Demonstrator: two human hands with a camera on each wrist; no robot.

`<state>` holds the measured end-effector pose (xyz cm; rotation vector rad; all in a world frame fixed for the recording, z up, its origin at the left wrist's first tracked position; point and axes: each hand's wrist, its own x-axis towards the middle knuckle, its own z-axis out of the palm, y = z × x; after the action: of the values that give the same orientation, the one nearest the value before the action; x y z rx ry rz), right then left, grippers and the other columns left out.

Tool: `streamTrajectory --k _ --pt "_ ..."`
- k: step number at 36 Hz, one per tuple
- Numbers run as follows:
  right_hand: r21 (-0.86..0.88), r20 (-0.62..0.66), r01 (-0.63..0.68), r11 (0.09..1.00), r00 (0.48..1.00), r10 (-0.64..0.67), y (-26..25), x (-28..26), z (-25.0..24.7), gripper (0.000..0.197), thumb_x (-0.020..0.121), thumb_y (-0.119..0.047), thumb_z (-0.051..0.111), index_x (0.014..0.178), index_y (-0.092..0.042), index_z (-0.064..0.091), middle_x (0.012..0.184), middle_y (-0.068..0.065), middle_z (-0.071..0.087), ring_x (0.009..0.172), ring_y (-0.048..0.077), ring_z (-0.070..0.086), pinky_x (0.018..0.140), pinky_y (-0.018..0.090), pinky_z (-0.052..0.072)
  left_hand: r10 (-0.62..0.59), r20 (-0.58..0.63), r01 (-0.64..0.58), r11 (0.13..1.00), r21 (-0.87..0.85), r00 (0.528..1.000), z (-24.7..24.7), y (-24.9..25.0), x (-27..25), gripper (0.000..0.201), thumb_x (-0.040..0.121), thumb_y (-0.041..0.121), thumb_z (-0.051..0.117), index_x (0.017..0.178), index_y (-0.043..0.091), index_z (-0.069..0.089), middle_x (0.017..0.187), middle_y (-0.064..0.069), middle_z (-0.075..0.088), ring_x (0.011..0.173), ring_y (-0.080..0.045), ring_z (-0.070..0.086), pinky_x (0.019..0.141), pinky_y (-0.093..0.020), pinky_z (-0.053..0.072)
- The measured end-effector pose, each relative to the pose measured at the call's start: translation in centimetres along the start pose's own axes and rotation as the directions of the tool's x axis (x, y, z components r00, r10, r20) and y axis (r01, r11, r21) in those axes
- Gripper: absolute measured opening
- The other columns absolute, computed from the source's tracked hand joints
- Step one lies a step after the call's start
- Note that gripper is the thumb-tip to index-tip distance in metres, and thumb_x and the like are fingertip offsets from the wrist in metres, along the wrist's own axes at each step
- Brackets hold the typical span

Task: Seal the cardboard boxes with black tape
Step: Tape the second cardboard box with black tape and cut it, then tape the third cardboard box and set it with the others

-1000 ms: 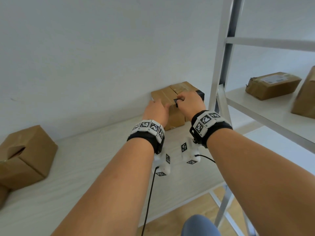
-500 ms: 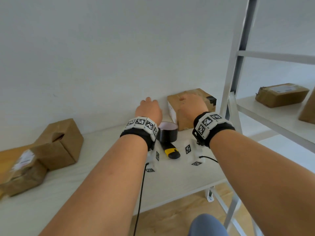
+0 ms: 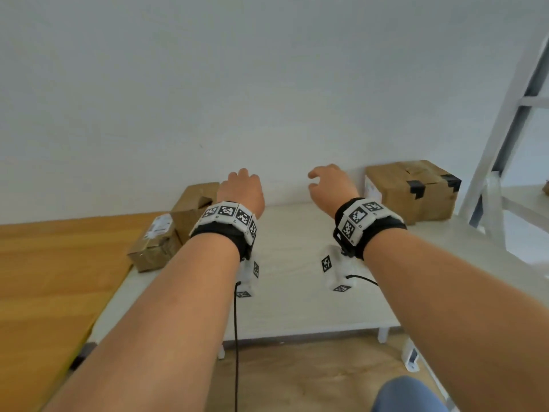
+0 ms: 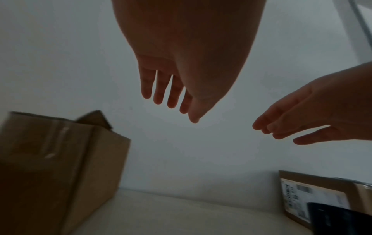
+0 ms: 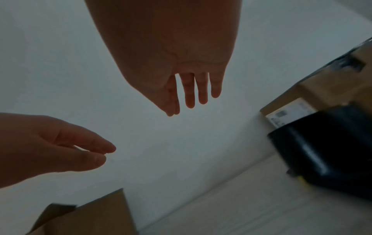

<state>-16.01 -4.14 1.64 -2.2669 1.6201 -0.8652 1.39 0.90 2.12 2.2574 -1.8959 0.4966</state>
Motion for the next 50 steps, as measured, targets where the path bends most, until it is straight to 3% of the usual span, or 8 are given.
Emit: streamTrajectory --k 9,25,27,31,34,40,44,50 --pt "0.105 0.112 0.075 0.992 0.99 -0.087 -6.4 -0.5 5.5 0.04 0.092 -0.014 0.046 0.131 -0.018 0.054 0.14 0.005 0.044 0.125 0.025 0.046 0.097 0.033 0.039 -0.141 0.007 0.142 0.99 -0.027 0.99 1.1 -7.6 -3.0 0.034 0.094 0.012 0.041 0.126 0.007 0.051 0.124 -0.014 0.05 0.114 -0.031 0.049 0.087 -0.038 0.044" --pt "0.202 0.297 0.063 0.977 0.947 -0.122 -11.8 -0.2 12.4 0.044 0.097 -0.029 0.044 0.137 -0.011 0.049 0.137 0.008 0.053 0.125 0.026 0.049 0.1 0.032 0.039 -0.297 0.142 0.315 0.94 -0.133 0.944 4.8 -12.2 -3.6 0.033 0.097 0.02 0.042 0.128 0.009 0.046 0.123 -0.015 0.047 0.11 -0.032 0.052 0.09 -0.041 0.048" --pt "0.223 0.306 0.073 0.972 0.942 -0.141 -12.1 -0.2 12.5 0.039 0.096 -0.027 0.044 0.129 -0.008 0.055 0.128 0.011 0.059 0.117 0.028 0.054 0.093 0.033 0.043 -0.273 0.111 0.288 0.945 -0.157 0.956 4.8 -12.0 -3.7 0.029 0.096 0.018 0.043 0.123 0.01 0.049 0.121 -0.013 0.046 0.102 -0.03 0.056 0.085 -0.038 0.05" --pt "0.254 0.291 0.094 0.963 0.942 -0.168 -12.1 -0.3 12.5 0.017 0.094 -0.021 0.046 0.087 -0.01 0.056 0.079 0.003 0.058 0.076 0.023 0.055 0.054 0.025 0.036 -0.271 0.062 0.278 0.932 -0.233 0.961 4.5 -11.2 -3.7 0.025 0.097 0.013 0.042 0.12 0.008 0.051 0.122 -0.014 0.043 0.082 -0.024 0.053 0.072 -0.029 0.043" --pt "0.266 0.269 0.067 0.962 0.953 -0.141 -11.6 -0.3 12.1 0.022 0.093 -0.022 0.046 0.073 -0.013 0.049 0.066 -0.001 0.05 0.06 0.015 0.047 0.049 0.026 0.03 -0.279 0.042 0.278 0.911 -0.305 0.959 4.4 -10.3 -3.6 0.023 0.097 0.013 0.042 0.118 0.008 0.051 0.119 -0.014 0.043 0.077 -0.024 0.052 0.072 -0.03 0.045" --pt "0.265 0.254 0.006 0.964 0.964 -0.076 -9.3 -0.7 10.0 0.021 0.09 -0.019 0.047 0.071 -0.011 0.052 0.066 0.001 0.054 0.063 0.02 0.051 0.051 0.027 0.034 -0.256 0.012 0.235 0.867 -0.439 0.967 4.7 -8.2 -3.7 0.026 0.098 0.02 0.04 0.115 0.01 0.058 0.119 -0.011 0.043 0.085 -0.024 0.056 0.08 -0.032 0.048" --pt "0.272 0.247 -0.047 0.961 0.969 -0.023 -6.8 -0.7 8.2 0.024 0.091 -0.022 0.049 0.096 -0.005 0.066 0.089 0.011 0.069 0.085 0.027 0.065 0.076 0.037 0.052 -0.207 -0.018 0.169 0.845 -0.507 0.978 4.6 -5.9 -3.8 0.027 0.099 0.022 0.039 0.114 0.012 0.06 0.117 -0.009 0.044 0.08 -0.021 0.055 0.078 -0.029 0.047" --pt "0.319 0.235 -0.105 0.942 0.972 0.029 -3.9 -0.9 6.1 0.017 0.086 -0.022 0.055 0.09 -0.01 0.067 0.086 0.009 0.07 0.086 0.027 0.067 0.084 0.045 0.055 -0.177 -0.011 0.141 0.817 -0.559 0.984 4.3 -2.6 -3.2 0.032 0.1 0.026 0.035 0.11 0.011 0.061 0.114 -0.009 0.045 0.081 -0.026 0.06 0.081 -0.032 0.048"
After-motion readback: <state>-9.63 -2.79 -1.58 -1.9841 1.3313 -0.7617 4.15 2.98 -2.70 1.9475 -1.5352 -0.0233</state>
